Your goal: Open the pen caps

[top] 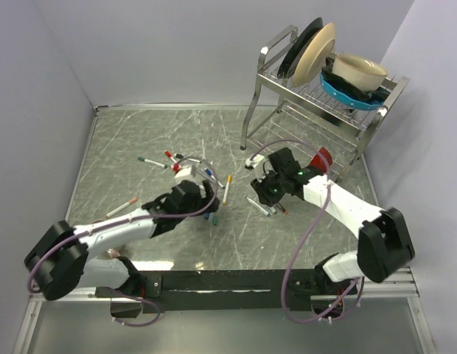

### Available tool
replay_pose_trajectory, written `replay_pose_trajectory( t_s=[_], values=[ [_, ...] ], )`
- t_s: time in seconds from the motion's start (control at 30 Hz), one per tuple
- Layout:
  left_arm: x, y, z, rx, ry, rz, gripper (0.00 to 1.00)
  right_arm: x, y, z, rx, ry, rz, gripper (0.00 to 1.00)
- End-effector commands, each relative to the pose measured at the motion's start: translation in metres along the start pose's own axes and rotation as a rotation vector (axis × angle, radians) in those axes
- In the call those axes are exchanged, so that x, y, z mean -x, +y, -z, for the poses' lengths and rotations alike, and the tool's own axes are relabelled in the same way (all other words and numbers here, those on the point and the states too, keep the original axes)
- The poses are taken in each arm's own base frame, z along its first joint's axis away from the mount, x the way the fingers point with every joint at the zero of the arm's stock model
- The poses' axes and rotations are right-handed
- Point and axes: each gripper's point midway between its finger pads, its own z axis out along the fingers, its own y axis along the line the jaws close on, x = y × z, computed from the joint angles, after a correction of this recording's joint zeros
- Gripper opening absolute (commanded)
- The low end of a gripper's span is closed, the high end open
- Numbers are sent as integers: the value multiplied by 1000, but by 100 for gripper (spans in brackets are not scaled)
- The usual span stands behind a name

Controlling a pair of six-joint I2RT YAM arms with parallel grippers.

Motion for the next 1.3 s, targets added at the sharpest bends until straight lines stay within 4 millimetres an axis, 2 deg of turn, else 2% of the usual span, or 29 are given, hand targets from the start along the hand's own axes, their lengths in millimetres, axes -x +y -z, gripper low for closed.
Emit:
replay_pose_trajectory(
  t_s=[0.0, 0.03, 0.07, 0.1, 0.23, 0.27, 0.33, 0.47, 0.57, 0.67, 0.77, 0.97, 1.03, 1.1, 1.27],
  values=[
    [21, -44, -24, -88, 22, -159, 81, 41, 2, 40, 9, -207, 57, 40],
    [20, -50, -30, -98, 37, -168, 76, 43, 3, 45, 15, -230, 57, 40],
    [16, -48, -35, -79, 70, -184, 75, 45, -1, 51, 2, -254, 47, 40],
    [15, -53, -47, -67, 89, -202, 73, 49, -2, 59, -12, -289, 50, 40],
    [4, -45, -72, 24, 163, -246, 59, 55, -3, 76, -17, -363, 43, 40],
    [9, -48, -76, 36, 154, -249, 57, 56, -3, 78, -19, -369, 40, 41],
    [4, -38, -83, 84, 171, -263, 55, 56, -4, 80, -19, -372, 36, 40],
    [5, -34, -90, 125, 172, -281, 54, 56, -2, 80, -8, -374, 37, 41],
    [-3, -28, -96, 145, 199, -297, 53, 56, -2, 80, -6, -373, 37, 40],
    [-15, -26, -104, 147, 240, -302, 46, 56, -2, 81, -8, -376, 35, 40],
    [-22, -25, -109, 142, 267, -301, 40, 56, -2, 80, -5, -374, 33, 41],
    [-24, -28, -110, 125, 273, -295, 26, 56, -1, 80, 6, -376, 28, 41],
    [-26, -33, -110, 93, 275, -286, 18, 57, 2, 81, 24, -380, 38, 40],
    [-22, -42, -108, 58, 257, -267, 12, 57, 7, 82, 48, -386, 42, 40],
    [-13, -54, -97, -5, 207, -215, 4, 60, 12, 87, 74, -416, 53, 40]
  ],
)
